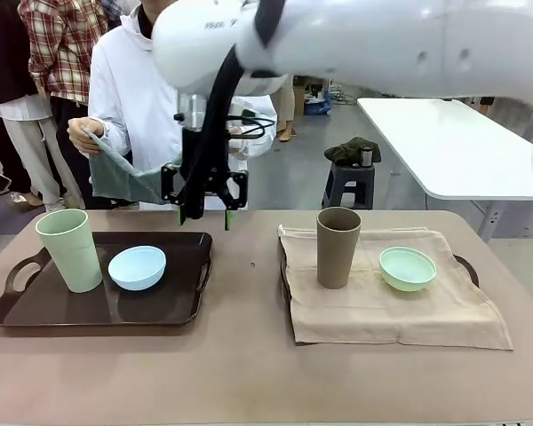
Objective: Set up a tray with a mat and arrange the tableware.
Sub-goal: Pick up the Picnic Bowl and Reusable plastic cup from the Handle tray in front of the human's position and hold them in the air.
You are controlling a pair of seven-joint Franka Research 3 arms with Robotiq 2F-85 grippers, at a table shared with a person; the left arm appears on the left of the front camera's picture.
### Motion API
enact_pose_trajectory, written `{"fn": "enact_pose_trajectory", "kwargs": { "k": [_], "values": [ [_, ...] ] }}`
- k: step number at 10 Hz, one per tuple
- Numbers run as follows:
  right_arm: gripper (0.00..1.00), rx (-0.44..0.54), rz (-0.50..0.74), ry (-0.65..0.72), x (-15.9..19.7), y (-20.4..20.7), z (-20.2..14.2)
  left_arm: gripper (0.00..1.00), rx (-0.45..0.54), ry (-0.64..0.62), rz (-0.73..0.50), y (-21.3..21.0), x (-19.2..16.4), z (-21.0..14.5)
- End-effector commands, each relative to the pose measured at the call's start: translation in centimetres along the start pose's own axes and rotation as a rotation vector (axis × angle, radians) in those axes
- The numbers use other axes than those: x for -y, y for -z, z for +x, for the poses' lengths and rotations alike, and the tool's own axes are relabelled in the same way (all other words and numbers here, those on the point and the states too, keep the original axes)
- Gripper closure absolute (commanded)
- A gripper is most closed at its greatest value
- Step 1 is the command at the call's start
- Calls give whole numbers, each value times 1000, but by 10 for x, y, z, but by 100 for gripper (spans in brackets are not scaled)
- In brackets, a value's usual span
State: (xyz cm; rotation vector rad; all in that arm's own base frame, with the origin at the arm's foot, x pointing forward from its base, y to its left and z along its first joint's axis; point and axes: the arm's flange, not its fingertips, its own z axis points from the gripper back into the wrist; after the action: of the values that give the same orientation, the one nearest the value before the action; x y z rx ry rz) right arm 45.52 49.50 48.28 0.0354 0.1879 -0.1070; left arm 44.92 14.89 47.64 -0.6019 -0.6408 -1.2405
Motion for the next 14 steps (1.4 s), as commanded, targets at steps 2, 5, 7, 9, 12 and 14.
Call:
{"fn": "enact_pose_trajectory", "kwargs": {
  "k": [2,5,7,9,12,14],
  "values": [
    [12,39,-31,-49,-38,4,15,0,19,-32,119,11,-13,-18],
    [12,16,-16,-29,-27,14,5,0,12,-48,82,3,-16,-18],
    [12,20,-13,-49,-30,16,8,0,12,-48,82,3,-16,-18],
    [12,59,-36,-153,-39,32,20,0,-7,-24,40,11,-19,-22],
    [12,206,-13,-224,-63,47,26,0,-26,93,-69,21,-33,-50],
    [12,208,-3,-248,-73,55,32,0,-40,172,-124,27,-49,-73]
  ]
}}
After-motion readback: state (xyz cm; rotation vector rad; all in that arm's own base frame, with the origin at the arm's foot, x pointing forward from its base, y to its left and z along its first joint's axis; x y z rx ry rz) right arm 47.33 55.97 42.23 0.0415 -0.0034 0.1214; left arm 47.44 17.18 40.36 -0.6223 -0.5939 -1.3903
